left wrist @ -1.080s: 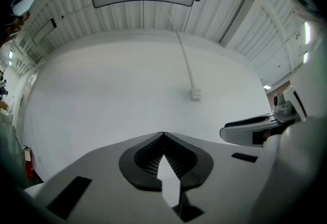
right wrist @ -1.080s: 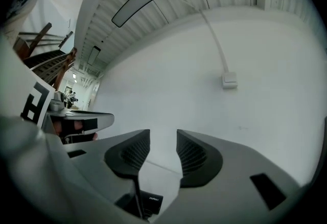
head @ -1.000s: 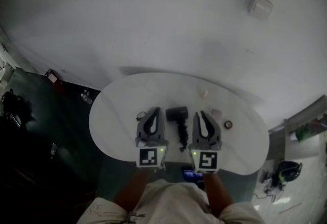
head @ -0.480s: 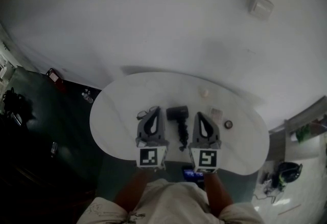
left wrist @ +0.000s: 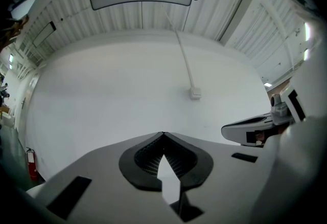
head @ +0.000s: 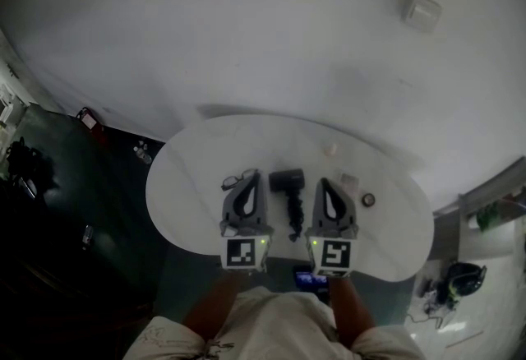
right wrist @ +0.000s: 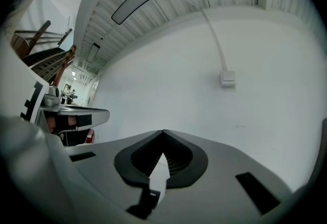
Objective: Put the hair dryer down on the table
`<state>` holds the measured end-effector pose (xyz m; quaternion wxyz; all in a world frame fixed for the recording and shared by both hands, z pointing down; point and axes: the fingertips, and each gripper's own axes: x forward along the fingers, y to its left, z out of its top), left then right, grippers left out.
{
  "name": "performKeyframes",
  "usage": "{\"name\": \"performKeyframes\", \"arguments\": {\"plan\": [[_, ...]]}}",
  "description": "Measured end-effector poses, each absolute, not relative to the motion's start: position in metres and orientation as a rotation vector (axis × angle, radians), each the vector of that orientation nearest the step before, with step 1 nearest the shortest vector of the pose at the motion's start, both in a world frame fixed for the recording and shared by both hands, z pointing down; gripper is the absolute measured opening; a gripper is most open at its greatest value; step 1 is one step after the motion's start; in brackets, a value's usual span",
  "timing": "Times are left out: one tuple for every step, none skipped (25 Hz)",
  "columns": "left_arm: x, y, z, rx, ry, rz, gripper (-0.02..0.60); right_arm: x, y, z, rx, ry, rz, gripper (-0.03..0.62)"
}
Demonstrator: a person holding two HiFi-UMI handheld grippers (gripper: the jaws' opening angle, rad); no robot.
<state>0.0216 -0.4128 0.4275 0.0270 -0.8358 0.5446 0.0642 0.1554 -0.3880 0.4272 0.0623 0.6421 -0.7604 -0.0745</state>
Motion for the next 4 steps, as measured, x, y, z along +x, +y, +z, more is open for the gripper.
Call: {"name": "performKeyframes", "arguments": {"plan": [[0.0217,-0.4123,0.4278,-2.583,1.683,0.198,-0.002,0.1557,-0.3874,0.4265,1.946,-2.296,-0.234,0.003],[0.0219,-0.4119,0.4279,-2.584,1.684,0.200,-0.002,0.1562,-0.3869,0.4262,1.950,-2.294,-0.239,0.003],[0.0222,-0.4115,0.4278,-2.584,1.685,0.203,-0.002,0.1567,-0.3864,0.4260,1.954,-2.292,-0.242,0.003],[0.0225,-0.4112,0.4277,-2.584,1.685,0.207,-0.003,0.1572,-0.3860,0.4260,1.956,-2.289,-0.245,0.003]]}}
